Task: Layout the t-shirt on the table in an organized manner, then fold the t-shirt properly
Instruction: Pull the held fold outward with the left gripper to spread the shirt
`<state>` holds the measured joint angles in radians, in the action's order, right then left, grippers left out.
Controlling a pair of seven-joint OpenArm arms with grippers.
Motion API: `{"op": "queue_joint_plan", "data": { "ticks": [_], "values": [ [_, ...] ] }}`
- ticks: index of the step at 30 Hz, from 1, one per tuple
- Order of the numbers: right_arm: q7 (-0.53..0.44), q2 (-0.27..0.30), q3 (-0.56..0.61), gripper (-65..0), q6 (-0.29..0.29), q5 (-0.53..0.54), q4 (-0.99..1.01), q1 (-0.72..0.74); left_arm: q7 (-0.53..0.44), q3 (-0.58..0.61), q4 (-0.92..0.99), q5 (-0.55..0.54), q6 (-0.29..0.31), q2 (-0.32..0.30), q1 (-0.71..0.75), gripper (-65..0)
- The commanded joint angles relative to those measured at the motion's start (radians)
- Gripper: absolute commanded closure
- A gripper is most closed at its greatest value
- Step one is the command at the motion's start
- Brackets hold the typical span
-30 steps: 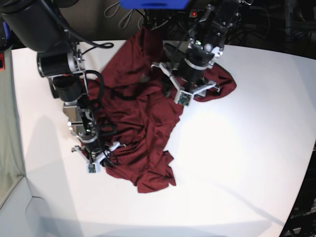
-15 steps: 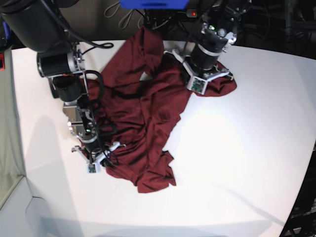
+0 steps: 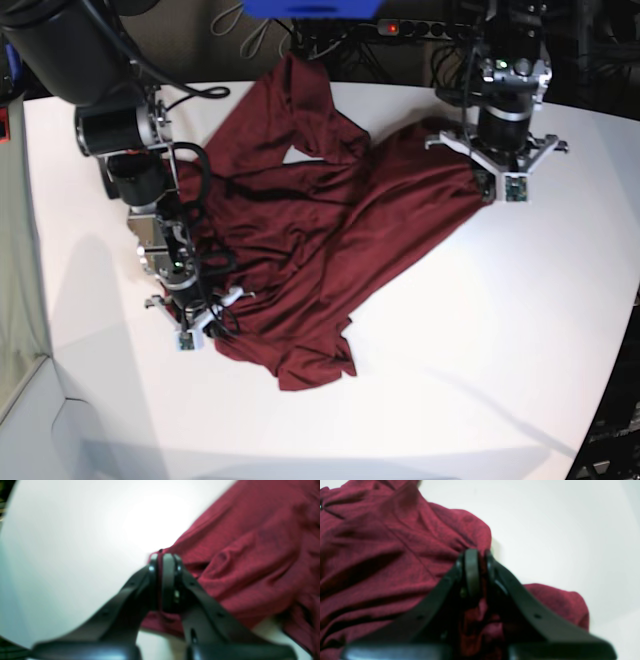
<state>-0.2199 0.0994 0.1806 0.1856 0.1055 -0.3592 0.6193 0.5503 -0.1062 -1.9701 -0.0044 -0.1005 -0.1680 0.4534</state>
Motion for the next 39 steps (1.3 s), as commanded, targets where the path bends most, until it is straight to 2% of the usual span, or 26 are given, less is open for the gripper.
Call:
{"op": "queue_joint_plan", "data": {
  "ticks": [1, 8, 12, 18, 22, 24, 26, 29, 31, 35, 39],
  "values": [
    [0.012, 0.001, -0.002, 0.0, -0.001, 0.0, -0.007, 0.02, -0.022, -0.025, -0.021, 0.004, -0.003, -0.005, -0.023, 0.0],
    [0.012, 0.001, 0.0, 0.0, -0.001, 0.0, -0.007, 0.02, -0.012, -0.171, -0.007, 0.004, -0.002, -0.006, -0.213, 0.0],
    [0.012, 0.001, 0.0, 0.0, -0.001, 0.0, -0.005, 0.02, -0.011, -0.185, 0.061, 0.01, -0.002, -0.017, -0.319, 0.0],
    [0.012, 0.004, -0.002, 0.0, -0.001, 0.0, -0.004, 0.02, -0.011, -0.198, 0.298, 0.011, -0.002, -0.038, -0.474, 0.0],
    [0.012, 0.004, -0.002, 0.0, -0.001, 0.0, -0.004, 0.02, -0.011, -0.198, 0.44, 0.01, -0.002, -0.043, -0.496, -0.4],
    [0.012, 0.004, -0.002, 0.0, -0.001, 0.0, -0.004, 0.02, -0.009, -0.192, 0.49, 0.011, -0.002, -0.043, -0.499, -4.1],
    [0.012, 0.004, -0.002, 0.0, -0.001, 0.0, -0.004, 0.02, -0.009, -0.192, 0.533, 0.011, -0.002, -0.041, -0.496, -14.2],
    [0.012, 0.004, -0.002, 0.0, -0.001, 0.0, -0.007, 0.004, -0.009, -0.197, 0.544, 0.01, -0.002, -0.035, -0.462, -33.1],
    [0.012, 0.004, -0.002, 0.0, -0.001, 0.0, -0.007, 0.001, -0.012, -0.198, 0.521, 0.005, -0.002, -0.037, -0.422, -40.6],
    [0.012, 0.001, -0.002, 0.0, -0.001, 0.0, -0.007, 0.001, -0.02, -0.195, 0.452, 0.004, -0.002, -0.031, -0.319, -41.1],
    [0.012, 0.001, -0.002, 0.0, -0.001, 0.001, -0.007, 0.0, -0.02, -0.197, 0.489, 0.004, -0.002, -0.006, -0.292, -41.1]
  ]
}}
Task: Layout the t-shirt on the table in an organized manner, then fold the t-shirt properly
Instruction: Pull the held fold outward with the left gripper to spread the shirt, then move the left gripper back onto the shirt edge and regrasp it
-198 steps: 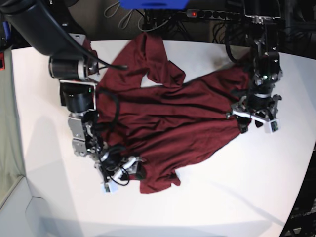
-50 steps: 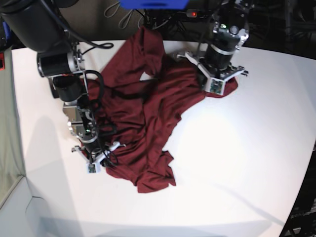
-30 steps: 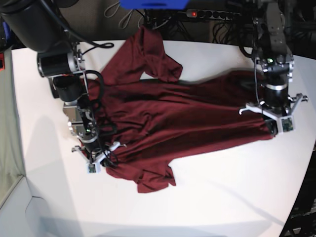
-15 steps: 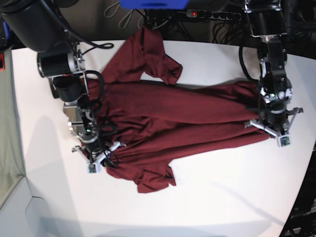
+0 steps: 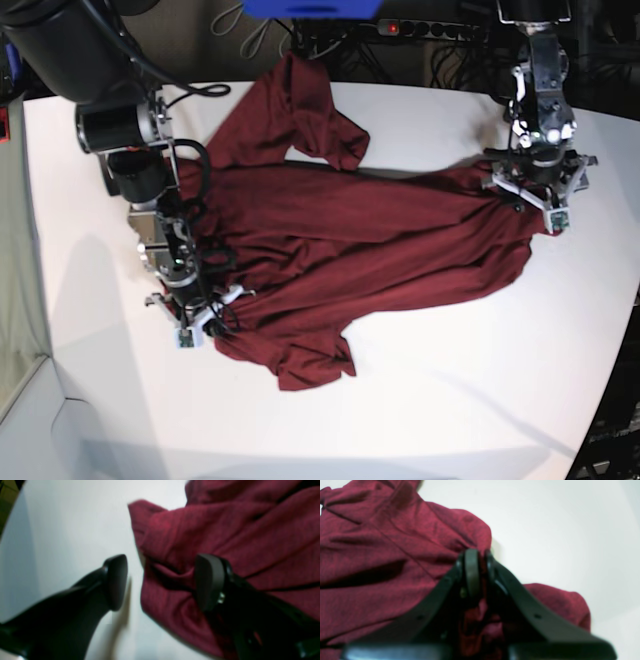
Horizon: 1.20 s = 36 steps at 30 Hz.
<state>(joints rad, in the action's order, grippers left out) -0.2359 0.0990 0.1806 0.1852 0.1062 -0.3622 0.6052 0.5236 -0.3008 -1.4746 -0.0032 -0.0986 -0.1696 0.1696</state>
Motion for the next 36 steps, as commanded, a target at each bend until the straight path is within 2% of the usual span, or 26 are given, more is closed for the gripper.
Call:
{"op": "queue_joint_plan", "data": {
  "ticks": [1, 5, 10, 12, 13, 18, 21, 27, 30, 32, 36],
  "values": [
    [0.028, 0.0, -0.002, 0.0, 0.0, 0.0, -0.004, 0.014, 0.007, -0.001, 0.021, 0.002, -0.003, 0.0, -0.009, -41.1],
    [0.028, 0.0, -0.002, 0.0, 0.0, 0.0, -0.004, 0.014, 0.016, 0.002, 0.041, 0.002, -0.003, 0.032, 0.017, -39.5],
    [0.028, 0.0, -0.002, 0.0, 0.0, 0.0, -0.004, 0.014, 0.017, 0.004, -0.116, 0.002, -0.003, 0.075, 0.149, -19.7],
    [0.028, 0.0, -0.002, 0.0, 0.0, 0.0, -0.004, 0.014, 0.017, 0.004, -0.191, 0.002, -0.003, 0.097, 0.204, -14.4],
    [0.028, 0.0, -0.002, 0.0, 0.0, 0.0, -0.004, 0.014, 0.017, 0.004, -0.232, 0.002, -0.003, 0.1, 0.23, -13.8],
    [0.028, 0.0, -0.002, 0.0, 0.0, 0.0, -0.004, 0.014, 0.017, 0.002, -0.424, 0.002, -0.003, 0.107, 0.321, -13.8],
    [0.028, -0.012, -0.002, 0.0, 0.0, 0.0, -0.004, 0.014, 0.017, -0.002, -0.467, 0.002, -0.003, 0.107, 0.327, -13.8],
    [0.028, -0.02, -0.002, 0.0, 0.0, -0.003, -0.004, 0.015, 0.017, -0.004, -0.459, 0.002, -0.003, 0.107, 0.268, -13.9],
    [0.028, -0.02, -0.002, 0.0, 0.0, -0.001, -0.004, 0.015, 0.017, -0.005, -0.383, 0.002, -0.011, 0.109, 0.215, -14.1],
    [0.028, -0.02, -0.002, 0.0, 0.0, -0.001, -0.004, 0.015, 0.017, -0.005, -0.344, 0.002, -0.01, 0.123, 0.18, -18.1],
    [0.028, -0.02, 0.0, 0.0, 0.0, -0.001, -0.004, 0.015, 0.017, -0.016, -0.286, 0.002, -0.005, 0.16, 0.127, -35.8]
  ]
}}
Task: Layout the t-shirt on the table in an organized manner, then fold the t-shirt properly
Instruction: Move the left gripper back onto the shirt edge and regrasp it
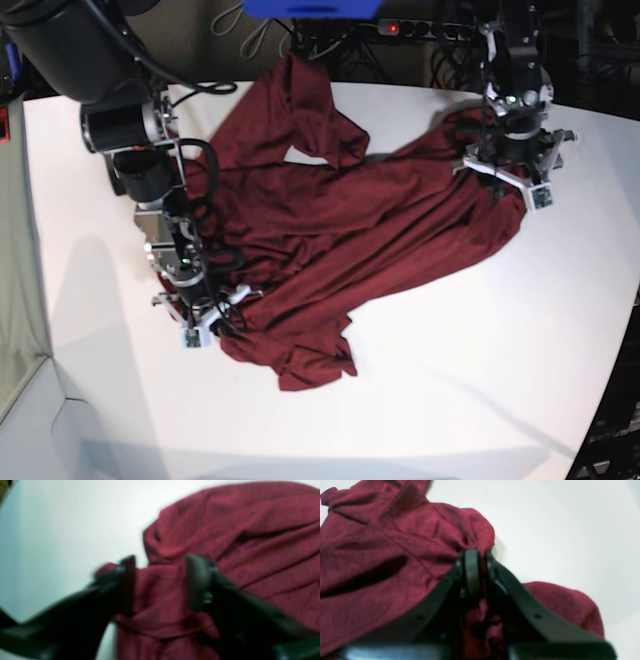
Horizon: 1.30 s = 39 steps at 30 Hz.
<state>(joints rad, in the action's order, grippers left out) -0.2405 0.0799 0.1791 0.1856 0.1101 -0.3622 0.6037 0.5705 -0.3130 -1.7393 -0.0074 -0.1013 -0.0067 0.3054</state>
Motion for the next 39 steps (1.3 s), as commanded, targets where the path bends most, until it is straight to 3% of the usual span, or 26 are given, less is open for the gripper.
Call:
{"op": "queue_joint_plan", "data": {
  "ticks": [1, 15, 26, 39],
  "values": [
    [0.033, -0.001, 0.001, 0.0, -0.001, -0.006, -0.004, 0.017, -0.03, -0.005, -0.014, 0.007, -0.002, 0.007, -0.013, -38.9],
    [0.033, 0.005, 0.001, 0.0, -0.001, -0.006, -0.004, 0.017, -0.031, -0.008, 0.078, -0.001, -0.001, 0.009, -0.073, -39.8],
    [0.033, 0.005, 0.001, 0.0, -0.001, -0.006, -0.004, 0.017, -0.03, -0.108, 0.078, -0.246, -0.001, -0.068, -0.062, -39.6],
    [0.033, 0.005, 0.001, 0.0, -0.001, -0.008, -0.004, 0.017, -0.03, -0.062, 0.08, -0.251, -0.001, -0.071, -0.059, -39.5]
  ]
}}
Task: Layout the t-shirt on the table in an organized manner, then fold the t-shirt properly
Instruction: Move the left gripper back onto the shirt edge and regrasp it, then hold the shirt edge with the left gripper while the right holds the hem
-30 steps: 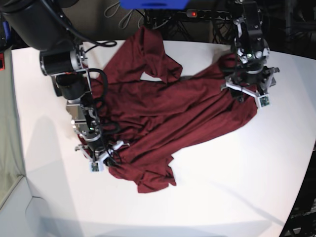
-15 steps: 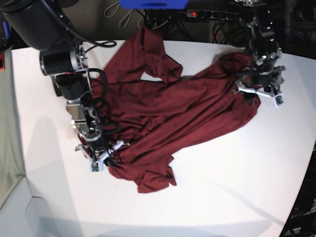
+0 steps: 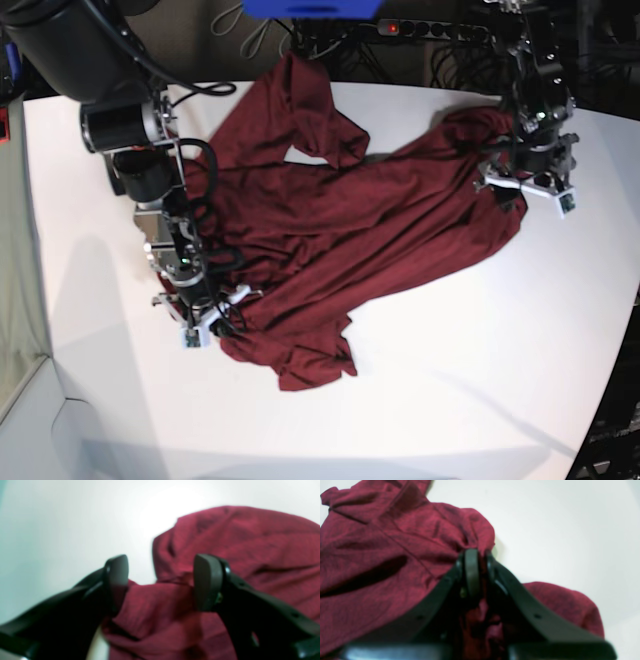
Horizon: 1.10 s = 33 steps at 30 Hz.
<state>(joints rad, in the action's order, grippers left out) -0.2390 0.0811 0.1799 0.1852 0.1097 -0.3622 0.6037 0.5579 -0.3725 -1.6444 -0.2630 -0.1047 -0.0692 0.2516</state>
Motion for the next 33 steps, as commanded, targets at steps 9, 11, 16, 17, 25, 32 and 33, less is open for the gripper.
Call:
{"op": "queue_joint_plan", "data": {
  "ticks": [9, 11, 16, 17, 25, 32, 33],
  "values": [
    [0.031, 0.006, 0.0, 0.0, 0.0, -0.008, -0.004, 0.017, -0.017, 0.02, -0.015, 0.009, 0.003, -0.01, -0.005, -39.4],
    [0.031, 0.006, 0.0, 0.0, 0.0, -0.008, -0.004, 0.017, -0.017, 0.017, 0.005, 0.009, 0.003, -0.01, -0.005, -39.3],
    [0.031, 0.006, 0.0, 0.0, 0.0, -0.008, -0.004, 0.017, -0.02, 0.014, 0.065, 0.009, 0.003, -0.01, -0.005, -39.3],
    [0.031, 0.006, 0.0, 0.0, 0.0, -0.008, -0.004, 0.017, -0.022, 0.014, 0.066, 0.009, 0.003, -0.01, -0.005, -39.3],
    [0.031, 0.006, 0.0, 0.0, 0.0, -0.008, -0.004, 0.017, -0.023, 0.013, 0.056, 0.001, 0.003, -0.01, -0.005, -27.9],
    [0.031, 0.016, 0.0, 0.0, 0.0, -0.008, -0.004, 0.017, -0.022, 0.013, 0.054, 0.001, 0.003, -0.01, -0.007, -26.7],
    [0.031, 0.018, 0.0, 0.0, 0.0, -0.008, -0.004, 0.017, -0.02, 0.013, 0.054, 0.0, 0.003, -0.01, -0.007, -26.7]
  ]
}}
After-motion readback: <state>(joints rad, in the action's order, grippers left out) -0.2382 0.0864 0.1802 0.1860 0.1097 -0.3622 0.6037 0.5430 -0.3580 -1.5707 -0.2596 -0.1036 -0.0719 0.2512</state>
